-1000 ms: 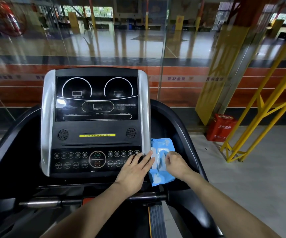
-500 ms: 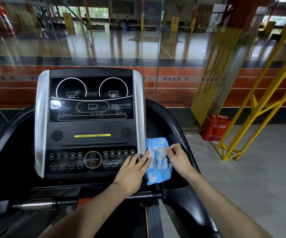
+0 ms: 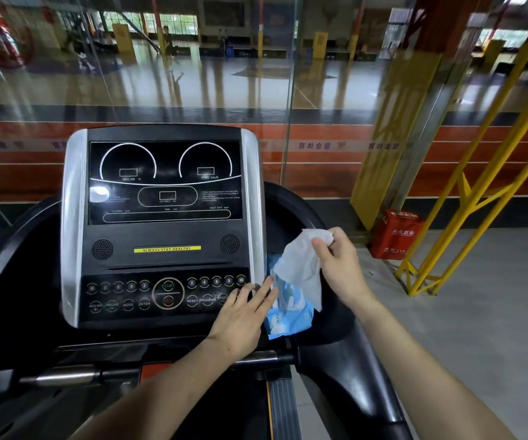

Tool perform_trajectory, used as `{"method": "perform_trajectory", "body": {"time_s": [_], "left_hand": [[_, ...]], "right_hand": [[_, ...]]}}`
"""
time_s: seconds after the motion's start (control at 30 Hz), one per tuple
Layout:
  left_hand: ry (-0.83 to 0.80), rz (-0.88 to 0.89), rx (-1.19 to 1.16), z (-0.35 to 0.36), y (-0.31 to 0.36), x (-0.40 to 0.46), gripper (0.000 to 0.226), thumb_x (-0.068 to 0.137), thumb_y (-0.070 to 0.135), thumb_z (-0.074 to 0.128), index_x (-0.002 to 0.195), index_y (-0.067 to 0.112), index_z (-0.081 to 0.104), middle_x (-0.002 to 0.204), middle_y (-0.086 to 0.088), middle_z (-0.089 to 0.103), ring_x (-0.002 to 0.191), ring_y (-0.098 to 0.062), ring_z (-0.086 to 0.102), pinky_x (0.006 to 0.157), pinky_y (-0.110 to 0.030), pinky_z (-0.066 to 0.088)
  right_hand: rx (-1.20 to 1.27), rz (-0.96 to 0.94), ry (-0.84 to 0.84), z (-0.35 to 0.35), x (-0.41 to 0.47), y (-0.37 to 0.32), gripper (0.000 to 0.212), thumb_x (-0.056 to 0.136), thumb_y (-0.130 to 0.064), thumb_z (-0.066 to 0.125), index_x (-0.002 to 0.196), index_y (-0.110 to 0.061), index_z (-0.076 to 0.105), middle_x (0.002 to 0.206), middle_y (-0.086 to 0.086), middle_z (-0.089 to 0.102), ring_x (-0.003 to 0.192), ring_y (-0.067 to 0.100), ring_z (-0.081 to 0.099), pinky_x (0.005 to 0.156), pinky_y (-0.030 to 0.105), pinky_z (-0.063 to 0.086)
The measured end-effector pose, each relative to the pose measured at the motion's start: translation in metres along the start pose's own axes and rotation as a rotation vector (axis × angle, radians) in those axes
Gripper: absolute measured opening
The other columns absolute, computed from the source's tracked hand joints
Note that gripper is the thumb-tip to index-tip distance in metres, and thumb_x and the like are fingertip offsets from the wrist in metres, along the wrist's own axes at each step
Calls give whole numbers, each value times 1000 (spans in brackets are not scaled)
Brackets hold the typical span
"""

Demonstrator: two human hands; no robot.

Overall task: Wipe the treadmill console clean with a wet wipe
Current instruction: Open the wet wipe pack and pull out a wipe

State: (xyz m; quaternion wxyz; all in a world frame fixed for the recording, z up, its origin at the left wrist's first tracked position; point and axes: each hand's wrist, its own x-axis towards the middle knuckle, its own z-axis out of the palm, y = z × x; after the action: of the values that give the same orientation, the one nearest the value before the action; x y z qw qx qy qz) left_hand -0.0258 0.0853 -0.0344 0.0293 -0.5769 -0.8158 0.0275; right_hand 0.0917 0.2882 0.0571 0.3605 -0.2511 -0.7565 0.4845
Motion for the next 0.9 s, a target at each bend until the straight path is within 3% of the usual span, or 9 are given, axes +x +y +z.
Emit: {"method": "perform_trajectory", "body": {"time_s": [0.1, 0.17, 0.23, 0.3, 0.37, 0.43, 0.53, 0.63, 0.9], "left_hand": [[4, -9, -27, 0, 2, -1, 89, 91, 17, 51, 164, 21, 0, 174, 0, -15, 147, -33, 21, 123, -47, 24], [3, -12, -37, 1, 2, -2, 89, 92, 17, 51, 164, 21, -1, 174, 1, -14, 147, -32, 21, 122, -47, 25], [-2, -18, -42, 1, 1, -2, 89, 92, 17, 51, 165, 21, -1, 174, 1, -15, 148, -32, 20, 123, -47, 24], [-9, -22, -47, 2, -1, -3, 89, 93, 17, 50, 165, 21, -1, 174, 2, -15, 150, -32, 18, 124, -48, 23], [-17, -24, -51, 2, -1, -3, 88, 93, 18, 50, 165, 21, -1, 174, 2, -16, 151, -32, 16, 125, -47, 21], [-24, -25, -57, 3, -1, -3, 87, 94, 18, 49, 166, 22, 0, 174, 3, -16, 152, -32, 15, 125, -47, 20], [-16, -21, -63, 3, -1, -3, 86, 94, 17, 49, 166, 21, 2, 174, 3, -15, 152, -33, 15, 125, -47, 20], [-8, -11, -63, 4, -1, -4, 86, 95, 17, 49, 166, 21, 2, 174, 2, -15, 151, -32, 16, 125, -47, 20], [1, -2, -69, 5, -3, -5, 86, 94, 16, 48, 166, 22, 0, 174, 3, -18, 151, -31, 15, 125, -46, 21]], "right_hand": [[-90, 58, -115, -3, -5, 12, 23, 100, -13, 45, 101, -35, 53, 87, -8, 58, 70, 5, 52, 60, 18, 42], [-165, 105, -149, -1, -14, 24, 27, 96, -12, 40, 97, -33, 57, 89, -10, 62, 76, 5, 57, 65, 25, 46], [-351, 98, -193, 2, -21, 37, 20, 91, -28, 39, 83, -26, 57, 87, -9, 62, 82, 11, 60, 73, 36, 52], [-647, 89, -235, 5, -25, 46, 30, 84, -50, 37, 75, -25, 52, 79, -8, 60, 75, 19, 61, 66, 36, 51], [-887, 25, -299, 10, -26, 55, 34, 83, -64, 44, 78, -30, 46, 75, -10, 63, 72, 19, 62, 61, 33, 45], [-991, -69, -412, 16, -29, 63, 32, 83, -64, 57, 91, -36, 43, 90, -10, 67, 79, 18, 64, 67, 33, 45], [-1026, -127, -542, 23, -36, 72, 42, 80, -58, 67, 114, -40, 49, 114, -10, 64, 100, 18, 64, 81, 36, 50], [-1039, -147, -524, 27, -39, 79, 50, 79, -57, 68, 124, -39, 54, 119, -9, 63, 104, 17, 64, 84, 35, 52], [-1032, -208, -379, 30, -38, 77, 21, 90, -41, 61, 109, -38, 69, 104, -12, 64, 86, 15, 68, 71, 30, 54]]}}
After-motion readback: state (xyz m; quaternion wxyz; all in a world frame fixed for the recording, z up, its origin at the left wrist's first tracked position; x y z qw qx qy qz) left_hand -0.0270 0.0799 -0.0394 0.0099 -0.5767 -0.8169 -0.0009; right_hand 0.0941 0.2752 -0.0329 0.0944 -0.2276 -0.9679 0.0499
